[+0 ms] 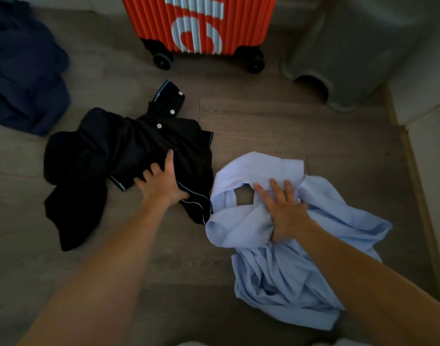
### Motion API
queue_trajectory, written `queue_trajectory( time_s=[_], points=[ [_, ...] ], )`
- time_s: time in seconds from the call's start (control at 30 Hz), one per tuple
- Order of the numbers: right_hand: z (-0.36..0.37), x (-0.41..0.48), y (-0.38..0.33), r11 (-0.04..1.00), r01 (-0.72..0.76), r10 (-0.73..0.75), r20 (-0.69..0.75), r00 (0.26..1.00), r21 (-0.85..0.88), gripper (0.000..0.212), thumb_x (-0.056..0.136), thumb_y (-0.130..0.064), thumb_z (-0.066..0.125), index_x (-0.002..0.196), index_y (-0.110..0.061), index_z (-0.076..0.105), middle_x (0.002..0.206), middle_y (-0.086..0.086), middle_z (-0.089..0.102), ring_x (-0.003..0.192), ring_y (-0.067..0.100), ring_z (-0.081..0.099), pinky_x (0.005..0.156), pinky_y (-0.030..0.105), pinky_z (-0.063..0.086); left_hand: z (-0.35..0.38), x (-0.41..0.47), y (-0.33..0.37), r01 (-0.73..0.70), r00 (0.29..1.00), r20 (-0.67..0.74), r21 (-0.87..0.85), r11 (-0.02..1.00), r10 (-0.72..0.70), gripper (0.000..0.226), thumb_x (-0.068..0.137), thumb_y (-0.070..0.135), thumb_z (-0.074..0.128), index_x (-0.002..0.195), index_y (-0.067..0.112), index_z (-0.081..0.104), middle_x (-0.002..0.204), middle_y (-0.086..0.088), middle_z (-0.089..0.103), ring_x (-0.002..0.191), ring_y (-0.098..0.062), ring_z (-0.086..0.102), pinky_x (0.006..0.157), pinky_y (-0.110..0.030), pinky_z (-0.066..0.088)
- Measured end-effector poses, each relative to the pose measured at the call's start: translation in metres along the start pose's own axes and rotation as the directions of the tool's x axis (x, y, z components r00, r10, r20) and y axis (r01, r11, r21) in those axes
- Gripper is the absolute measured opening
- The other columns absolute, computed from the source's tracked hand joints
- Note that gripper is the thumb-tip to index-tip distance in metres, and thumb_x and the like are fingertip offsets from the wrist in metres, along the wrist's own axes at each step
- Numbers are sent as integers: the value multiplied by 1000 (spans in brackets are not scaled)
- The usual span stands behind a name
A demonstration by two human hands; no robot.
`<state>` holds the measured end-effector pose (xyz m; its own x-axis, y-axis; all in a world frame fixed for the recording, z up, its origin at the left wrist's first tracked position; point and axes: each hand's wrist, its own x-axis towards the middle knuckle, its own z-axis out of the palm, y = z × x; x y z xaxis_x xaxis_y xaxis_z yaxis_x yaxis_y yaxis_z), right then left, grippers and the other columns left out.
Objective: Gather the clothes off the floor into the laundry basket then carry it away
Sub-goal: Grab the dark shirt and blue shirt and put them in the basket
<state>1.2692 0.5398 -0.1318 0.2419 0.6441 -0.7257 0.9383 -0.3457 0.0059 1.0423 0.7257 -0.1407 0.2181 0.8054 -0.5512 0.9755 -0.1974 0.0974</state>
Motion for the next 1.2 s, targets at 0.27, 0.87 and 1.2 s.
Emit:
queue_trajectory(
  time_s=[0.27,0.87,1.2],
  points=[
    [-8,11,-1,997,-15,32,-214,976,80,82,82,-27,66,149,-32,18,138,7,32,124,32,39,92,43,47,33,-25,32,-368,929,53,9,930,367,54,85,15,58,134,17,35,123,-19,49,114,-41,49,92,-49,46],
    [-151,31,-22,382,164,547,-366,753,910,47,83,-24,60,128,-11,53,122,16,62,114,37,58,89,36,45,-59,10,-4,-224,887,-382,139,965,261,32,89,20,58,120,13,55,117,-12,63,118,-35,49,94,-47,39],
    [-76,28,-23,983,-100,93,56,994,154,145,42,-77,75,145,-42,-21,156,5,-21,143,41,-23,107,74,13,-32,19,-37,180,974,183,-259,949,-135,128,71,55,78,143,47,-27,157,-22,-23,144,-48,-15,113,-68,12]
  ],
)
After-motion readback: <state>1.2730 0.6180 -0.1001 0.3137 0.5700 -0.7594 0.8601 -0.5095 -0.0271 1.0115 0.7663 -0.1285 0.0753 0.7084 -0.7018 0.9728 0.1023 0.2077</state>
